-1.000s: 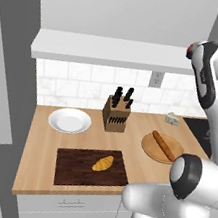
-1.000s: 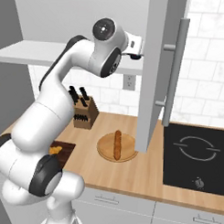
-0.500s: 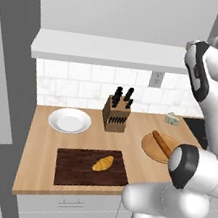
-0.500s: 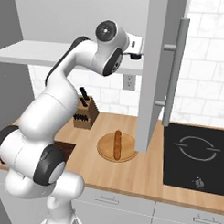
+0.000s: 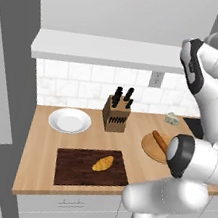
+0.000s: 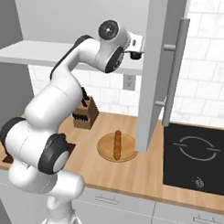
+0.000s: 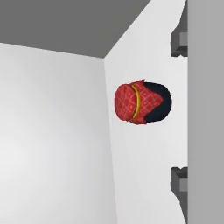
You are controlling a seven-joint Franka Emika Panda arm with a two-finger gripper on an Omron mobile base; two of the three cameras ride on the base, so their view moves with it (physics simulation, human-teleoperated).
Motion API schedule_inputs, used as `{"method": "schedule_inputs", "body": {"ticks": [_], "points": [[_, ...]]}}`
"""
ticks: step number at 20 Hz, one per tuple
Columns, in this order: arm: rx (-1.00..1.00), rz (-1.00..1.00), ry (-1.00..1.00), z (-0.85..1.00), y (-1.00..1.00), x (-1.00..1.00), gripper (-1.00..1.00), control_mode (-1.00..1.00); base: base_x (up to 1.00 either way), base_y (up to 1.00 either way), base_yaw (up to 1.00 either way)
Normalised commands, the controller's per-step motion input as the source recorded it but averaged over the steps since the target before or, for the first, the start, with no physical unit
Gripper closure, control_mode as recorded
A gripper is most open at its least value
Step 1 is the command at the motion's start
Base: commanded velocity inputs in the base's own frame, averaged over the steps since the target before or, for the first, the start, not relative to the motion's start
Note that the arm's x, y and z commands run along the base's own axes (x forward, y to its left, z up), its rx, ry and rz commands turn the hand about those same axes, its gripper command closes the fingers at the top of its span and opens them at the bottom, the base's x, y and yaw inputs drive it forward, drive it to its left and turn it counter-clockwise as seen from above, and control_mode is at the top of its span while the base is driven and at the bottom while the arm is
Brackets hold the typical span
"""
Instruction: From the different types of pastries on the counter, select a croissant and place it on the cutting board. Then retrieve a jar of jam from the cabinet and place it alongside the croissant on the cutting board.
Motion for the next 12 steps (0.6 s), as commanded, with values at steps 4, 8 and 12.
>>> {"method": "schedule_inputs", "body": {"ticks": [4, 8, 12], "points": [[0.00, 0.00, 0.00, -0.05, -0.01, 0.21, -1.00, -1.00, 0.00, 0.00, 0.00], [0.00, 0.00, 0.00, -0.06, -0.08, 0.25, -1.00, -1.00, 0.00, 0.00, 0.00], [0.00, 0.00, 0.00, -0.04, -0.17, 0.26, -1.00, -1.00, 0.00, 0.00, 0.00]]}}
